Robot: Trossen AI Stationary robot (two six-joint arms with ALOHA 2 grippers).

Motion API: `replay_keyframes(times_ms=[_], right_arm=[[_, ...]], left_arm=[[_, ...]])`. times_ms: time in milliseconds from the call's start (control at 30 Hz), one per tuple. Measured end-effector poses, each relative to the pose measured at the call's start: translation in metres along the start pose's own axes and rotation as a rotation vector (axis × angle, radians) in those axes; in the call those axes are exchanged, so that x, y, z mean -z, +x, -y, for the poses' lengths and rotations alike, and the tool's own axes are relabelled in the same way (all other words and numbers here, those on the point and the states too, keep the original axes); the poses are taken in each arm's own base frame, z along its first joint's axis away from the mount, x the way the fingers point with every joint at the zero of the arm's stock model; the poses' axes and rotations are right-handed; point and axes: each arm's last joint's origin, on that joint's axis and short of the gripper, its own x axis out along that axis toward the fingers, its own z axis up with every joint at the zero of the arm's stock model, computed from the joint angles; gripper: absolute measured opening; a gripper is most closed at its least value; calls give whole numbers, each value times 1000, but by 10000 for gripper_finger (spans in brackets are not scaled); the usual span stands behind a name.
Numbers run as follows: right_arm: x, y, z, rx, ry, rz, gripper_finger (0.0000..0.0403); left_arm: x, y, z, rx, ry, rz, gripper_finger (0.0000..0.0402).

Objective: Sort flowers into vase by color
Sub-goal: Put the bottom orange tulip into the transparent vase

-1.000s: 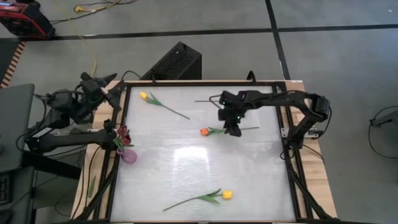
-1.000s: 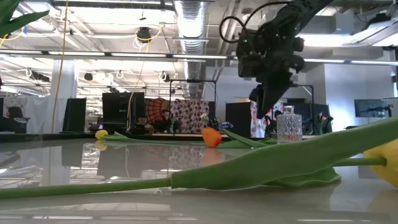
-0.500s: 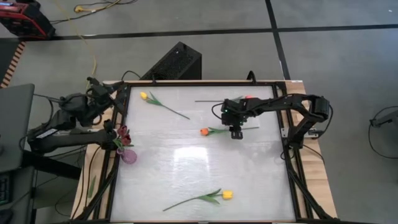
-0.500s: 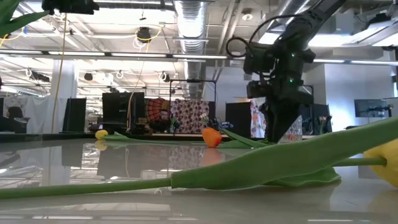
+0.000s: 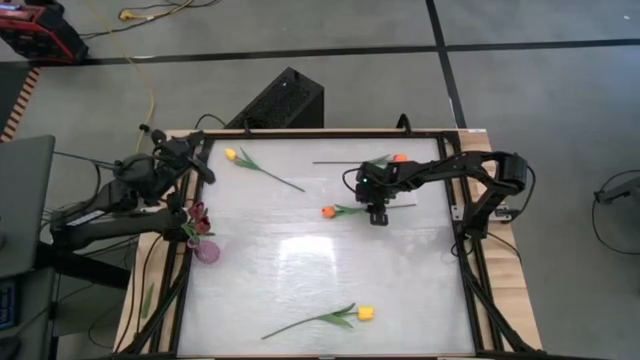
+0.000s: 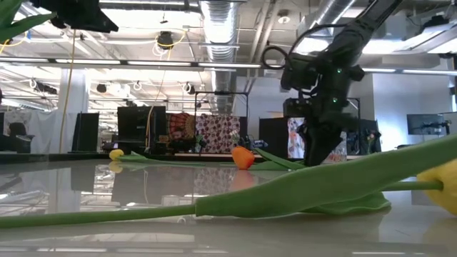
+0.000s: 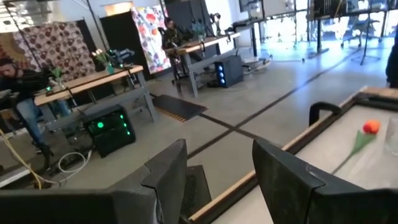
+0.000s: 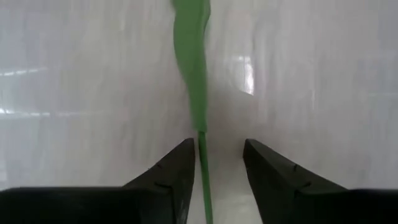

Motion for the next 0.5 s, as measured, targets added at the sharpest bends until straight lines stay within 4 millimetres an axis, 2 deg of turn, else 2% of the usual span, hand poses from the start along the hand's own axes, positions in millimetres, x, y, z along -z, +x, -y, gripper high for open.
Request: replay_keyframes(times_ms=[133,267,333,400,500], right_arm=[[-1,4,-4,2,-11,-16,117],[-1,-2,-8,-11,9,-26,38],[-4,-12,-8,-14,16,-19,16],[-7,-24,-10,-15,28,15,19],[-17,-57,-9,-5,2,200,20]], left_arm=[[7,0,1,2,12,-17,174],[13,-2,1,20,-9,-26,174],[15,-4,0,37,-14,-23,174],[14,-6,-1,56,-34,-14,174],[14,-9,-2,84,-61,0,174]])
